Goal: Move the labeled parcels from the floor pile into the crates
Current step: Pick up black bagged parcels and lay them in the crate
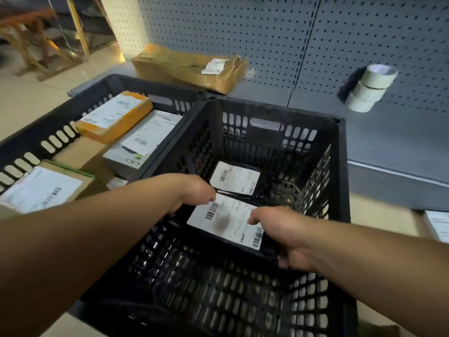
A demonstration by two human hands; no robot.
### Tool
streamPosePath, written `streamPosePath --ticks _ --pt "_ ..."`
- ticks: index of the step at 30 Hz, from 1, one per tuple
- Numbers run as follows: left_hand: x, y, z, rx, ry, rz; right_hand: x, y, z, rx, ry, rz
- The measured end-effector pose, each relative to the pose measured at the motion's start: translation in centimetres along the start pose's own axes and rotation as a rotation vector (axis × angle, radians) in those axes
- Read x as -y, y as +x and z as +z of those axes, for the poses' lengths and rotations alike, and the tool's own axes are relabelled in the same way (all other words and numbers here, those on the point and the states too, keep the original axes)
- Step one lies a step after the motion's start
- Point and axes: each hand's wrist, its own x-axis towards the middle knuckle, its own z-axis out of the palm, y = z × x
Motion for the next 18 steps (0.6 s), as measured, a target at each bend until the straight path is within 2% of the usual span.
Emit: streamPosePath --ticks 8,14,16,18 --pt "2.5 1.1 3.3 0.172 0.17 -0.112 -2.1 1.4 2.6 -0.073 -0.229 0.169" --pt "3.2 1.8 3.6 0.224 0.358 -0.175 -4.7 3.3 5.6 -0.084 -0.382 0.163" --pt "3.7 2.4 3.8 0.254 0.379 -0.192 -5.5 4.1 6.7 -0.037 -0.48 0.143" --pt "4.2 2.8 4.2 0.258 0.355 -0.174 -5.7 4.6 7.6 -0.053 -0.479 0.14"
